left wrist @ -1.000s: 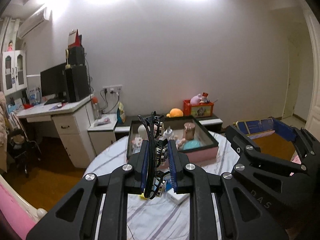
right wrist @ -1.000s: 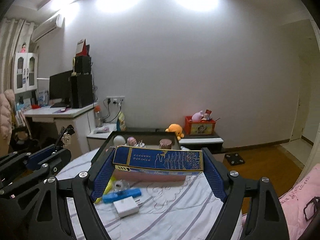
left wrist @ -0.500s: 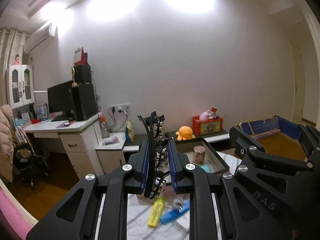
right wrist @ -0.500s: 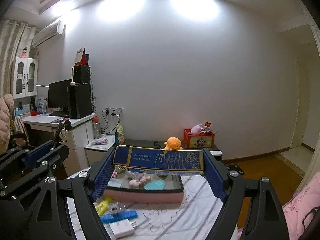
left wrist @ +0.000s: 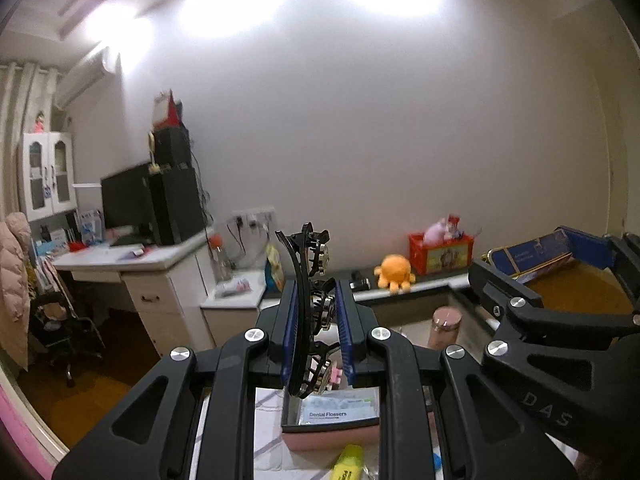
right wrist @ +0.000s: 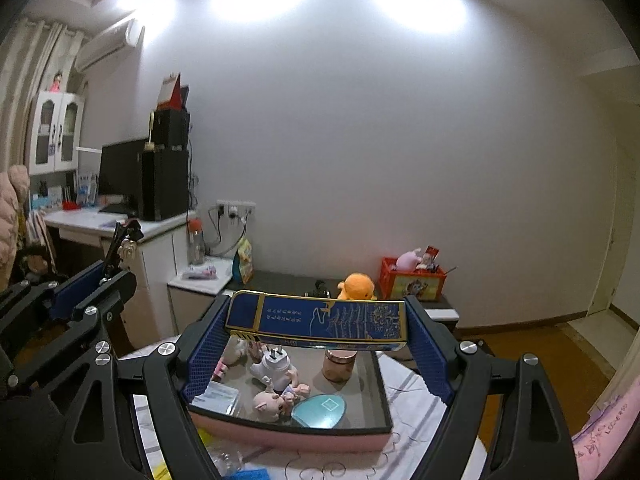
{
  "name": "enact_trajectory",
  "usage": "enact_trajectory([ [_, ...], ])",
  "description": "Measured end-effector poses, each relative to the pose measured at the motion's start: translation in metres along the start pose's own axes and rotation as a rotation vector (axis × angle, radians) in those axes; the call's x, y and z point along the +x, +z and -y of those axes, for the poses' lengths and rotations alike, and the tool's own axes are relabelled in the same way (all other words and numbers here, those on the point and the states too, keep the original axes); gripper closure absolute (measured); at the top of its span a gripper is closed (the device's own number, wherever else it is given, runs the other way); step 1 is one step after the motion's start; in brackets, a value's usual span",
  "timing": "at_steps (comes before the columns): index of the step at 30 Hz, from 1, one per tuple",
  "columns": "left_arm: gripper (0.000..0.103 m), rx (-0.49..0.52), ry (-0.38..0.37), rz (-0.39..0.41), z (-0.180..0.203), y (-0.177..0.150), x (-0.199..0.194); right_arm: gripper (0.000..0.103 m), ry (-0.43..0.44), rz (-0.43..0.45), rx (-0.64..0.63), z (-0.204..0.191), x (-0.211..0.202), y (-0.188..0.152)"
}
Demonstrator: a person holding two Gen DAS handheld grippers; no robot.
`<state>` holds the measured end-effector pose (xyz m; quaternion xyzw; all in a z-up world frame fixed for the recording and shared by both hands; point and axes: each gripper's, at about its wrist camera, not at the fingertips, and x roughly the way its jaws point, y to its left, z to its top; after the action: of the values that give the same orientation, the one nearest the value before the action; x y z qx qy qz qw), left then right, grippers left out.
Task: Organize rigid objects
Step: 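Carry the hair clip and blue box over the pink box and lower them, then open both grippers and withdraw them from the pink box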
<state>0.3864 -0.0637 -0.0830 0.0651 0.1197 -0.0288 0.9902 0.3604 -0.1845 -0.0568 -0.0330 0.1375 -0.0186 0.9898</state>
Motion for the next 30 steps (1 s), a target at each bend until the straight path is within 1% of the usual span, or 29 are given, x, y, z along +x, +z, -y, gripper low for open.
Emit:
enact_trajectory([
  [3, 0.085, 0.001, -0.029, -0.093, 0.002, -0.014, 0.042, 0.019, 0.005, -0.055, -0.009, 0.001, 0.031, -0.009],
  [5, 0.085, -0.017, -0.062, -0.151, 0.002, -0.025, 0.062, 0.019, 0.012, -0.113, -0.014, 0.002, 0.054, -0.018],
  [7, 0.085, -0.018, -0.067, -0.214, 0.003, -0.038, 0.081, 0.019, 0.024, -0.159, -0.013, 0.001, 0.076, -0.027],
  [10, 0.085, -0.016, -0.077, -0.292, 0.007, -0.052, 0.106, 0.019, 0.053, -0.242, -0.011, 0.001, 0.107, -0.046],
  [12, 0.084, -0.041, -0.108, -0.345, 0.006, -0.061, 0.119, 0.019, 0.064, -0.280, -0.015, 0.002, 0.122, -0.057],
  [13, 0.084, -0.041, -0.110, -0.369, 0.008, -0.065, 0.124, 0.019, 0.070, -0.290, -0.015, 0.003, 0.127, -0.060],
  [16, 0.084, -0.011, -0.097, -0.389, 0.013, -0.070, 0.133, 0.019, 0.078, -0.333, -0.019, 0.003, 0.143, -0.071],
  [19, 0.082, -0.023, -0.103, -0.408, 0.010, -0.074, 0.139, 0.018, 0.084, -0.354, -0.005, 0.004, 0.150, -0.077],
  [21, 0.071, -0.028, -0.091, -0.411, 0.009, -0.075, 0.138, 0.018, 0.081, -0.354, -0.011, 0.004, 0.151, -0.079],
  [23, 0.050, -0.050, -0.074, -0.401, 0.004, -0.073, 0.133, 0.017, 0.063, -0.344, -0.014, 0.005, 0.150, -0.077],
  [24, 0.045, -0.063, -0.064, -0.393, 0.000, -0.071, 0.130, 0.014, 0.052, -0.341, -0.014, 0.007, 0.149, -0.075],
  [25, 0.033, -0.073, -0.057, -0.383, -0.003, -0.069, 0.126, 0.012, 0.040, -0.336, -0.009, 0.010, 0.147, -0.073],
  [26, 0.026, -0.085, -0.051, -0.367, -0.006, -0.066, 0.120, 0.011, 0.031, -0.331, -0.002, 0.013, 0.144, -0.071],
  [27, 0.023, -0.096, -0.048, -0.349, -0.009, -0.063, 0.113, 0.011, 0.026, -0.322, 0.005, 0.015, 0.140, -0.069],
  [29, 0.014, -0.112, -0.030, -0.307, -0.015, -0.054, 0.096, 0.011, 0.039, -0.291, 0.026, 0.019, 0.126, -0.061],
  [30, 0.012, -0.115, -0.018, -0.290, -0.017, -0.051, 0.088, 0.011, 0.046, -0.278, 0.031, 0.020, 0.117, -0.057],
])
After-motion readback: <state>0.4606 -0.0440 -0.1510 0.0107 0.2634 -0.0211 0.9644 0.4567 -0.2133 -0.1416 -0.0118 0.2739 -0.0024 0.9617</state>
